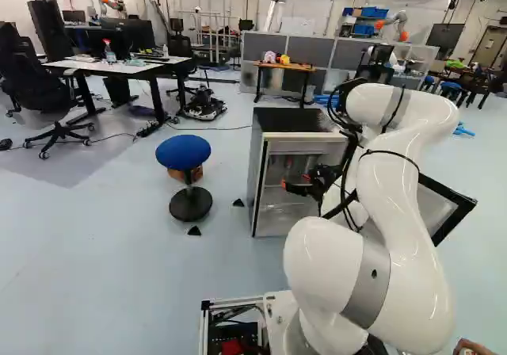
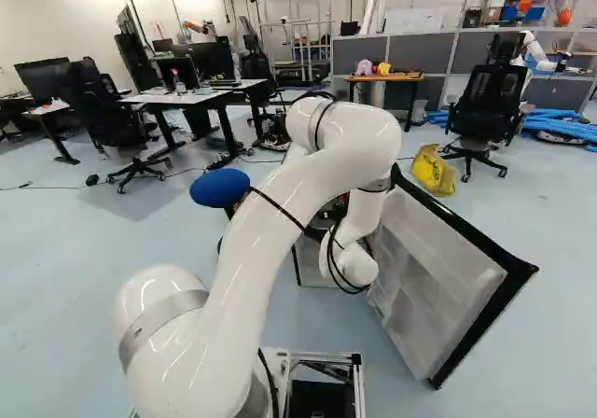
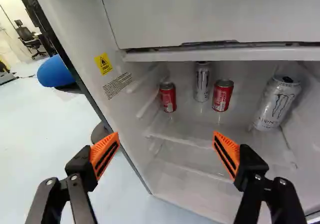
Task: Grab a drink from the fridge
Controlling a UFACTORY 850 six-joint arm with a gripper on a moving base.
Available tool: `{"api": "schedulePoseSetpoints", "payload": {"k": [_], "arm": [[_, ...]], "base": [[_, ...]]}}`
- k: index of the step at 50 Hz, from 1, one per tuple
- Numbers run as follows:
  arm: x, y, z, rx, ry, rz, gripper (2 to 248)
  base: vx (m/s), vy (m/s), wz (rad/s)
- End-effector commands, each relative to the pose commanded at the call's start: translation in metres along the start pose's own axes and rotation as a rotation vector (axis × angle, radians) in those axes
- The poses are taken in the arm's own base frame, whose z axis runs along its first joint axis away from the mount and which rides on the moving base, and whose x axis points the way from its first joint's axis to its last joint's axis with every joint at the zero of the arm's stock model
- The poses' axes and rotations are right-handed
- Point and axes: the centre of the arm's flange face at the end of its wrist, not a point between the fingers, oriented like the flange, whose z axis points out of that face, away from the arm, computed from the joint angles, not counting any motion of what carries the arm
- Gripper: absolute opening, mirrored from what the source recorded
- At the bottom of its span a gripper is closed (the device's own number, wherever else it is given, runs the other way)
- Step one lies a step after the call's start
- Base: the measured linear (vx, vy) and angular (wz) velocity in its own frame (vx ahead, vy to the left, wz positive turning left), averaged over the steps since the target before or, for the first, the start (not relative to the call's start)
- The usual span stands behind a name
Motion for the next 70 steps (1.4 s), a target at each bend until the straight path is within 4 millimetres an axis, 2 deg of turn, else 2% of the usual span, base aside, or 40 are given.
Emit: {"api": "schedulePoseSetpoints", "payload": {"k": [20,54,70], "arm": [[0.003,0.012,0.025,0.021,0.014,-0.044,247],[-0.034,0.026,0.074,0.062,0.023,-0.076,247],[-0.031,0.031,0.092,0.076,0.038,-0.105,247]], "base": [[0.000,0.000,0.000],[0.000,0.000,0.000],[0.000,0.000,0.000]]}}
